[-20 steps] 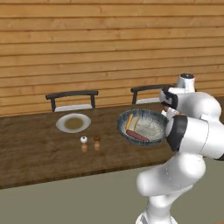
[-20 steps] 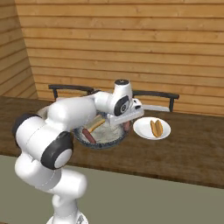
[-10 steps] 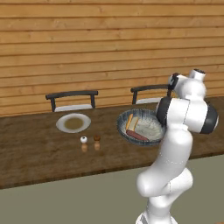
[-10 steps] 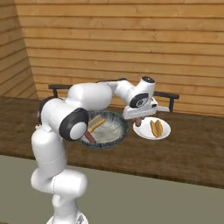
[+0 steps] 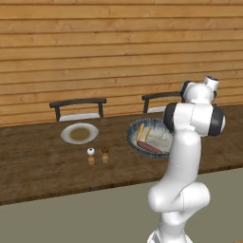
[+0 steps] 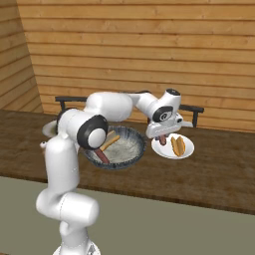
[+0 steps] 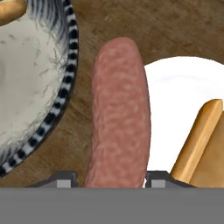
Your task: Place one bun and one sausage from the bowl on each plate.
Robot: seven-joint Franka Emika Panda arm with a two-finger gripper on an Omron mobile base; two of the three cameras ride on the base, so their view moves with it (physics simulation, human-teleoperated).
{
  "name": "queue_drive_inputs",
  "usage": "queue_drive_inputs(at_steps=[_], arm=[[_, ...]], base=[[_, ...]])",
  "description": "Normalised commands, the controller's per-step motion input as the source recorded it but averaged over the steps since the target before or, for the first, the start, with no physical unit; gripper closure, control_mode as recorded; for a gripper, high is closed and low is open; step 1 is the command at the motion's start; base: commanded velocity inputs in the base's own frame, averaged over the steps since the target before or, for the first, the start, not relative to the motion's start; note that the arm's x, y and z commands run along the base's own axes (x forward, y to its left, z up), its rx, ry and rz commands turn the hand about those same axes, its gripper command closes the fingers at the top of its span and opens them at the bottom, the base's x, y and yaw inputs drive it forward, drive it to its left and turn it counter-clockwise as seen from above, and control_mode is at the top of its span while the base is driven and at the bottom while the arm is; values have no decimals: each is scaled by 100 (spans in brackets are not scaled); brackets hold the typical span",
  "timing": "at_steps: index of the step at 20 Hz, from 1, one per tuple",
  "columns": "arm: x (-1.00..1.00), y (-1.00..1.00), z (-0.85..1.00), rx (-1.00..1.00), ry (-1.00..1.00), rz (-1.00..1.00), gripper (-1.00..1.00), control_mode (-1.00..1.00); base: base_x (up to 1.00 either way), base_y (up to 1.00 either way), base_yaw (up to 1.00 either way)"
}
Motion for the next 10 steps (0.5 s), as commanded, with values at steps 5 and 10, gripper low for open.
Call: queue_drive_inputs(at_steps=[5,10], arm=[[13,0,-42,-1,-7,3,100,-100],[24,-13,-42,0,-5,1,100,-100]], base=[[0,0,0],[0,0,0]])
